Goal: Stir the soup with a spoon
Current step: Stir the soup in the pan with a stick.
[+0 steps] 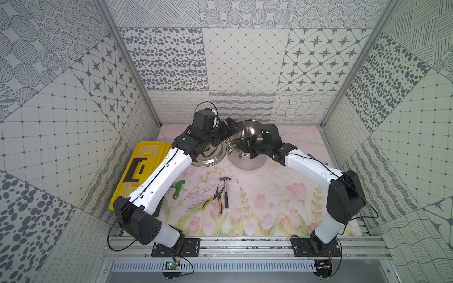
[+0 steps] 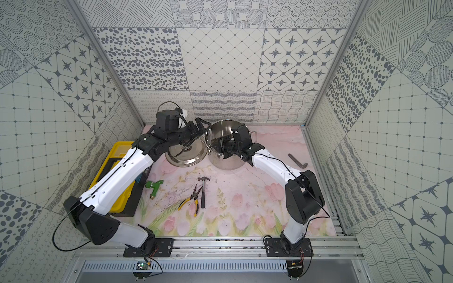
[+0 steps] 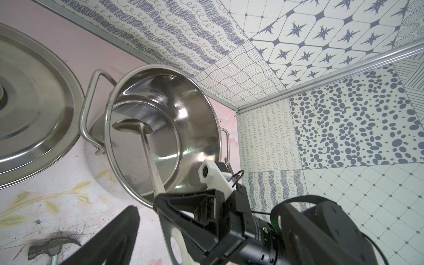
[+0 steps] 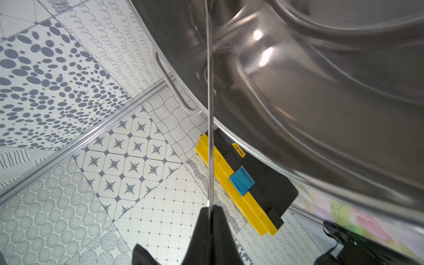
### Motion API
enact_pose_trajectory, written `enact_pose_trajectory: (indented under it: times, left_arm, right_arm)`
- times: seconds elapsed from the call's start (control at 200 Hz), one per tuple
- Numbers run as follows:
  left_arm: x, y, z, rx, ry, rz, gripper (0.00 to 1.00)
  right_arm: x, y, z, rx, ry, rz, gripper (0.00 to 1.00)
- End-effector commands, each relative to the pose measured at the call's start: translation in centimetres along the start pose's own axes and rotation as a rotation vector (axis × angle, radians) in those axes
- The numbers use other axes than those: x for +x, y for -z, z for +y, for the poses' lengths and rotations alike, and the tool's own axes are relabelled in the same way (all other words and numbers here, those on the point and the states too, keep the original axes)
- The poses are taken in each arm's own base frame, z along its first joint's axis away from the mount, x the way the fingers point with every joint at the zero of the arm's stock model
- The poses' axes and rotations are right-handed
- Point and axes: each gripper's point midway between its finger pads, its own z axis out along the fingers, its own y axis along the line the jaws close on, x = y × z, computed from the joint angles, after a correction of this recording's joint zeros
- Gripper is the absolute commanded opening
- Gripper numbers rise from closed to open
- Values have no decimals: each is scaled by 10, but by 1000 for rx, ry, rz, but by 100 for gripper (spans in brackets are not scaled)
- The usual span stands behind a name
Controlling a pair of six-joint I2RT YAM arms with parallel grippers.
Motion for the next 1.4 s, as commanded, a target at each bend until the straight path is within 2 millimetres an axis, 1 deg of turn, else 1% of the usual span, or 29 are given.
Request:
enact_pose_trajectory:
  times: [0.0, 0.08, 0.15, 0.245, 0.3, 0.35, 0.455, 0.56, 0.685, 0.745, 0.81, 0.885, 0.98, 1.076, 1.176, 1.291, 1.316, 1.396]
  left_arm:
    - [-8, 6, -12, 44, -7, -27, 100]
    - [-7, 8, -11, 42, -7, -30, 100]
    - [-7, 10, -10, 40, -8, -32, 99]
    - [-7, 11, -11, 40, -12, -33, 100]
    - [-7, 10, -11, 40, -13, -32, 100]
    - [-6, 9, -10, 39, -13, -28, 99]
    - [-6, 6, -11, 39, -17, -21, 100]
    - [-8, 4, -13, 42, -18, -19, 100]
    - [-8, 1, -14, 44, -14, -17, 100]
    - [-8, 0, -14, 45, -10, -15, 99]
    - [-7, -1, -13, 45, -7, -13, 99]
    - [-7, 0, -13, 44, -6, -14, 99]
    - [-8, 1, -13, 43, -6, -17, 100]
    - [-9, 4, -14, 43, -9, -23, 100]
    - [-10, 7, -15, 42, -13, -28, 100]
    - [-15, 15, -18, 44, -27, -52, 99]
    - [-12, 16, -14, 26, -25, -40, 99]
    - [-14, 20, -12, 13, -29, -53, 100]
  right_arm:
    - [-7, -3, 39, -94, 43, 7, 0]
    - [-23, -2, 44, -98, 36, -17, 0]
    - [-39, 5, 43, -100, 29, -44, 0]
    - [-58, 21, 37, -99, 13, -80, 0]
    - [-65, 32, 32, -98, 7, -95, 0]
    - [-67, 42, 27, -94, 4, -101, 0]
    - [-59, 58, 12, -85, -4, -92, 0]
    - [-40, 70, -3, -76, -12, -73, 0]
    - [-12, 75, -15, -69, -18, -28, 0]
    - [3, 76, -18, -70, -21, -5, 0]
    - [13, 76, -18, -75, -22, 11, 0]
    - [25, 76, -12, -88, -10, 33, 0]
    - [38, 75, 6, -111, 44, 76, 0]
    - [39, 73, 24, -131, 96, 99, 0]
    - [37, 74, 41, -151, 147, 125, 0]
    - [40, 84, 60, -177, 215, 171, 0]
    - [42, 89, 63, -181, 231, 183, 0]
    - [44, 105, 71, -184, 301, 195, 0]
